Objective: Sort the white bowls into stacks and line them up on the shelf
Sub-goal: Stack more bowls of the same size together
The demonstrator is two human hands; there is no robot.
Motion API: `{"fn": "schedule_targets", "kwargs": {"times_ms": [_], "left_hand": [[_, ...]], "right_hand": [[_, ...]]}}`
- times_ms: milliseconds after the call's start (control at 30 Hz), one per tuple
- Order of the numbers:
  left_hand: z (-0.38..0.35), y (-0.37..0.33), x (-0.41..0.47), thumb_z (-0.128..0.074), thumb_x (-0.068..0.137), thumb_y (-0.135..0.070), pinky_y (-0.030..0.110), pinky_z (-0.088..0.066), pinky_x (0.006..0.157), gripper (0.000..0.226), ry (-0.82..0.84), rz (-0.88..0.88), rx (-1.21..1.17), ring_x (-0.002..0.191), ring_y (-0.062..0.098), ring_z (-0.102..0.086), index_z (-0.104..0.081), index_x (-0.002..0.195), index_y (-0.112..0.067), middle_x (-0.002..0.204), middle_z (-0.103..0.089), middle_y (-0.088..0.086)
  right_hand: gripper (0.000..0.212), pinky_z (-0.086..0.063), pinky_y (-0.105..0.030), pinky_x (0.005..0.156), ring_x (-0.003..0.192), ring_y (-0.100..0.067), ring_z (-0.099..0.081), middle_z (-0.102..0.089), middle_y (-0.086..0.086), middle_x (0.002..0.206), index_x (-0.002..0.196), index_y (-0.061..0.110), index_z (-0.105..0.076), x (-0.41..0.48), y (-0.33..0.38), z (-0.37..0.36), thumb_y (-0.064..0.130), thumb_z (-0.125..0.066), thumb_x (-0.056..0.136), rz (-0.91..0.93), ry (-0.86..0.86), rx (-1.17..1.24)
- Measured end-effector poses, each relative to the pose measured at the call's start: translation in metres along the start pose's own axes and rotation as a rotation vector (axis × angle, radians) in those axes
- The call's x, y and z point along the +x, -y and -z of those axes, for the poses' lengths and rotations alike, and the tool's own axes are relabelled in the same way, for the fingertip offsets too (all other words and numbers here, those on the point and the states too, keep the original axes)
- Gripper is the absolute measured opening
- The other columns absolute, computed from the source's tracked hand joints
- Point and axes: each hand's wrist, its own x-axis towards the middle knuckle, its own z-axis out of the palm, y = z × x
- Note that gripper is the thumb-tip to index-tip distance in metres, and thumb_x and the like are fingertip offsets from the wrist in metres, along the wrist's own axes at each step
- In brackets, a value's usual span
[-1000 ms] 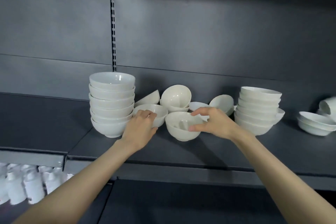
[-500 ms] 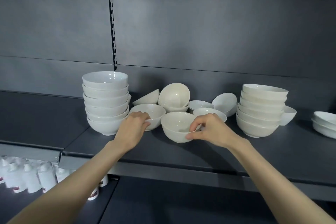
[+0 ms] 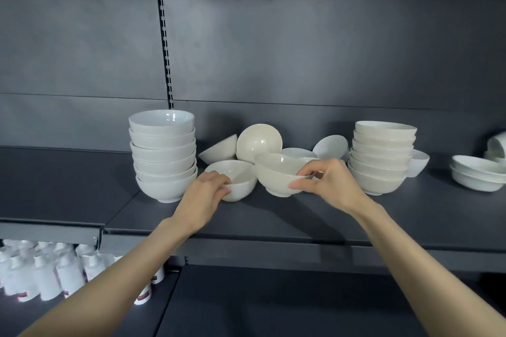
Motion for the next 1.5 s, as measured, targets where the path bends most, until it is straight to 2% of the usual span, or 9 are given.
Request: {"fn": "schedule_targets", "kwargs": {"times_ms": [167, 267, 400, 467, 533, 633, 867, 1067, 1500], "left_hand": [[-0.002, -0.002, -0.002, -0.067, 0.086, -0.006, 0.008, -0.037, 0.071, 0.006, 0.049, -0.03, -0.176, 0.079, 0.015, -0.057, -0.069, 0.091, -0.005, 0.092, -0.058, 0.002], [-0.006, -0.007, -0.002, -0.075, 0.079, -0.008, 0.003, -0.035, 0.081, 0.011, 0.061, 0.006, -0.331, 0.088, -0.002, -0.053, -0.069, 0.089, -0.01, 0.1, -0.054, -0.001], [-0.012, -0.013, 0.0, -0.086, 0.065, -0.01, 0.022, -0.041, 0.102, 0.057, 0.063, 0.28, -0.648, 0.111, -0.007, -0.048, -0.054, 0.111, -0.021, 0.119, -0.045, -0.003], [-0.018, -0.013, 0.0, -0.089, 0.062, -0.013, 0.029, -0.039, 0.107, 0.09, 0.132, 0.409, -0.741, 0.124, -0.001, -0.043, -0.038, 0.136, -0.015, 0.136, -0.039, -0.005], [-0.022, -0.01, 0.002, -0.091, 0.059, -0.018, 0.032, -0.04, 0.108, 0.107, 0.213, 0.458, -0.797, 0.129, 0.007, -0.044, -0.026, 0.145, -0.015, 0.139, -0.042, -0.009], [-0.023, -0.009, 0.006, -0.091, 0.055, -0.028, 0.026, -0.047, 0.099, 0.097, 0.273, 0.455, -0.767, 0.117, 0.003, -0.055, -0.038, 0.135, -0.02, 0.121, -0.056, -0.02], [-0.022, -0.012, 0.007, -0.084, 0.068, -0.008, 0.006, -0.048, 0.078, 0.076, 0.233, 0.467, -0.853, 0.103, -0.005, -0.06, -0.044, 0.132, -0.019, 0.114, -0.06, -0.02], [-0.021, -0.012, 0.007, -0.083, 0.07, -0.011, 0.005, -0.047, 0.08, 0.075, 0.236, 0.451, -0.848, 0.106, -0.001, -0.061, -0.044, 0.133, -0.025, 0.116, -0.06, -0.021], [-0.022, -0.011, 0.006, -0.083, 0.07, -0.014, 0.016, -0.05, 0.087, 0.071, 0.24, 0.453, -0.84, 0.107, 0.006, -0.062, -0.045, 0.127, -0.03, 0.117, -0.061, -0.019]], "right_hand": [[0.013, -0.04, -0.009, 0.066, 0.064, 0.003, -0.054, -0.07, 0.007, 0.073, 0.068, 0.02, -0.071, 0.008, 0.012, 0.004, 0.016, -0.084, 0.07, 0.054, -0.109, 0.037], [0.012, -0.044, -0.019, 0.074, 0.071, -0.004, -0.059, -0.07, 0.007, 0.073, 0.068, 0.019, -0.072, 0.014, 0.017, 0.0, 0.016, -0.084, 0.07, 0.068, -0.109, 0.057], [0.015, -0.049, -0.036, 0.079, 0.077, -0.013, -0.062, -0.071, 0.007, 0.074, 0.064, 0.025, -0.072, 0.023, 0.018, -0.011, 0.02, -0.085, 0.067, 0.058, -0.052, 0.044], [0.013, -0.047, -0.024, 0.073, 0.07, -0.004, -0.059, -0.068, 0.01, 0.07, 0.065, 0.018, -0.072, 0.025, 0.016, -0.016, 0.015, -0.085, 0.068, 0.066, -0.004, 0.058], [0.01, -0.039, -0.008, 0.064, 0.061, 0.004, -0.054, -0.064, 0.017, 0.061, 0.069, 0.009, -0.073, 0.025, 0.016, -0.021, 0.011, -0.083, 0.071, 0.036, 0.06, 0.061], [0.008, -0.042, -0.012, 0.065, 0.062, 0.003, -0.055, -0.067, 0.009, 0.064, 0.071, 0.005, -0.074, 0.027, 0.009, -0.027, 0.008, -0.082, 0.07, 0.006, 0.123, 0.1], [0.009, -0.046, -0.016, 0.068, 0.066, 0.001, -0.056, -0.071, 0.007, 0.069, 0.074, 0.008, -0.076, 0.032, 0.0, -0.028, 0.01, -0.083, 0.069, 0.003, 0.186, 0.082], [0.009, -0.051, -0.031, 0.078, 0.073, -0.008, -0.059, -0.072, 0.0, 0.076, 0.076, 0.01, -0.076, 0.033, -0.004, -0.029, 0.011, -0.083, 0.07, 0.0, 0.2, 0.079], [0.016, -0.05, -0.028, 0.076, 0.074, -0.009, -0.059, -0.071, 0.002, 0.077, 0.069, 0.022, -0.074, 0.029, -0.002, -0.032, 0.01, -0.084, 0.068, -0.016, 0.178, 0.075]]}}
